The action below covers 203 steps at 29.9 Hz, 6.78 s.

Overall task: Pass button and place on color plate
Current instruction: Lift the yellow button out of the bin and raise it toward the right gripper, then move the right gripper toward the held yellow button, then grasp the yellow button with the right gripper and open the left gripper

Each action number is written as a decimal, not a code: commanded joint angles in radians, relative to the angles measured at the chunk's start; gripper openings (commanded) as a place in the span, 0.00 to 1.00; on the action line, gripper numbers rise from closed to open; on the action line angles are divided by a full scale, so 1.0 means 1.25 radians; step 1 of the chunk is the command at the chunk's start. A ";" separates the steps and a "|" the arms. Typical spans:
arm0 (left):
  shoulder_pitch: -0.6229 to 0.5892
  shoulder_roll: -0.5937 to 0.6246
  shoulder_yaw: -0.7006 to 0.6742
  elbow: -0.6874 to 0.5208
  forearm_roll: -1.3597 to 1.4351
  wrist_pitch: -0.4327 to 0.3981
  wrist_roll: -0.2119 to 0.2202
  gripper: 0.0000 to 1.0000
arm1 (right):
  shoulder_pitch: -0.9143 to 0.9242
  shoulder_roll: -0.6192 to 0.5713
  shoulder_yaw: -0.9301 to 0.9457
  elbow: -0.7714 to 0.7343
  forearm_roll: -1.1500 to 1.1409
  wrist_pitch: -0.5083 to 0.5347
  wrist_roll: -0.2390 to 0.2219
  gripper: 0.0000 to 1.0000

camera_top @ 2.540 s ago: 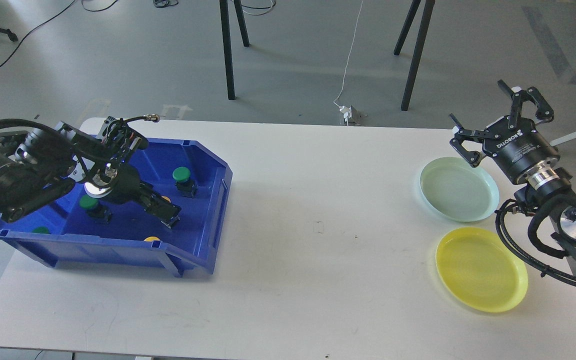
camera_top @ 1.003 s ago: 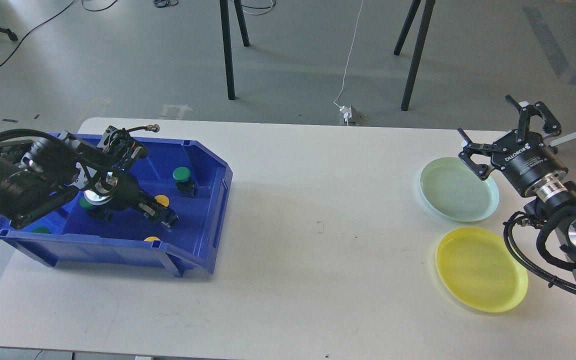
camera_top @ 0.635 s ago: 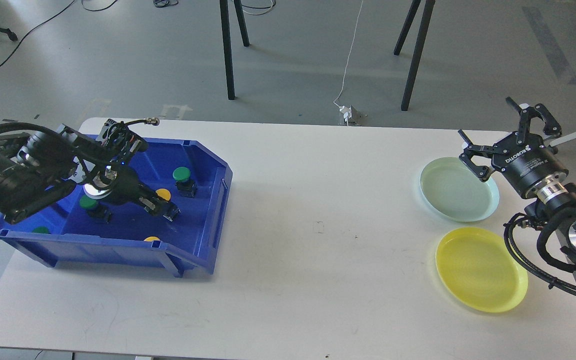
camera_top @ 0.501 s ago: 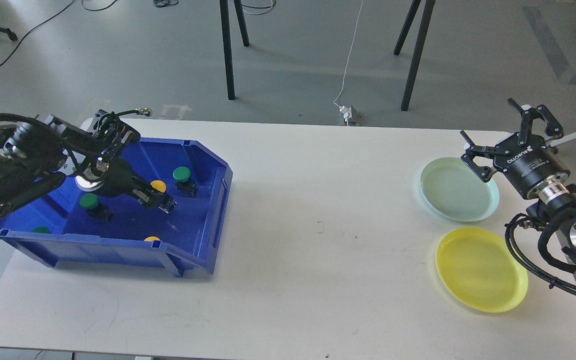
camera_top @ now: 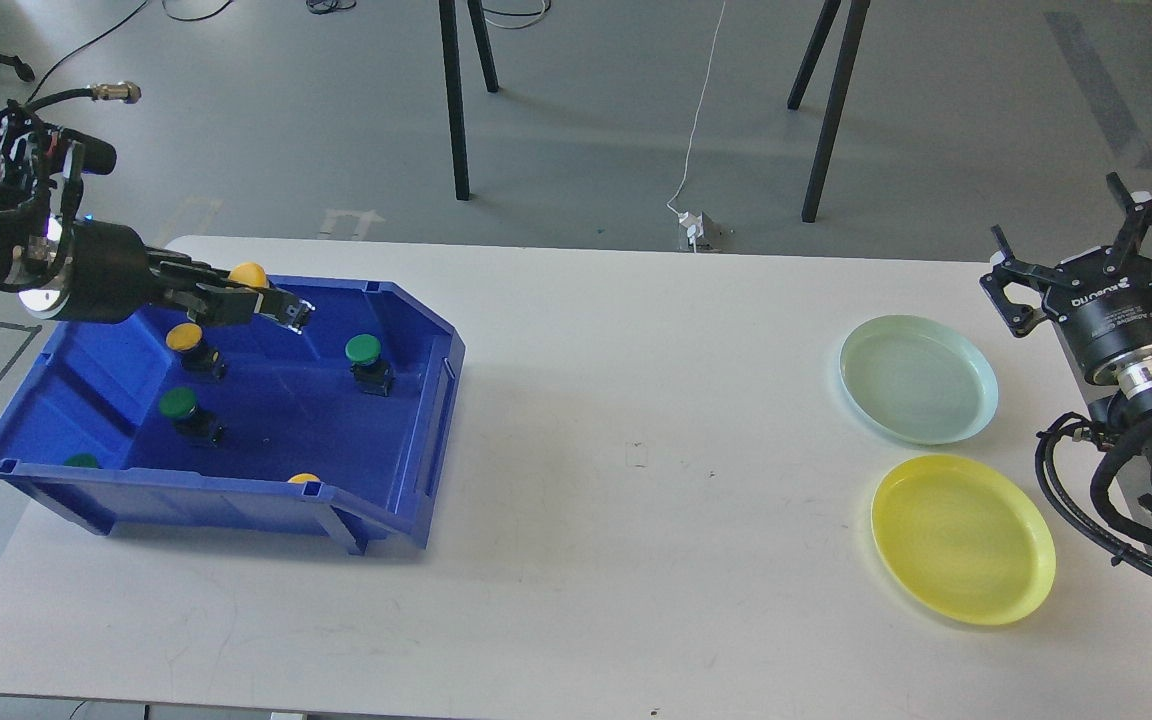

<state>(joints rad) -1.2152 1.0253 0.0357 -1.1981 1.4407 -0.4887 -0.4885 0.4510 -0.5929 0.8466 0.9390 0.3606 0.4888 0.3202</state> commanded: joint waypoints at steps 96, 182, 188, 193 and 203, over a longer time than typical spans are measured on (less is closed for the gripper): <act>0.111 -0.418 -0.129 0.032 -0.686 0.000 0.000 0.22 | 0.315 0.031 -0.369 0.283 -0.522 0.000 0.091 0.59; 0.113 -0.419 -0.128 0.032 -0.684 0.000 0.000 0.37 | 0.312 0.083 -0.364 0.227 -0.527 -0.002 0.086 0.01; 0.112 -0.419 -0.129 0.032 -0.685 0.000 0.000 0.49 | 0.309 0.080 -0.364 0.228 -0.525 -0.006 0.086 0.01; 0.112 -0.419 -0.130 0.032 -0.686 0.000 0.000 0.55 | 0.307 0.075 -0.359 0.232 -0.522 -0.006 0.086 0.01; 0.113 -0.420 -0.139 0.041 -0.694 0.000 0.000 0.65 | 0.268 -0.016 -0.347 0.266 -0.520 -0.044 0.087 0.01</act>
<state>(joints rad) -1.0752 0.5013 -0.1333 -1.1494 0.5736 -0.4886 -0.4884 0.8163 -0.5516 0.4052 1.2443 -0.2890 0.4641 0.4296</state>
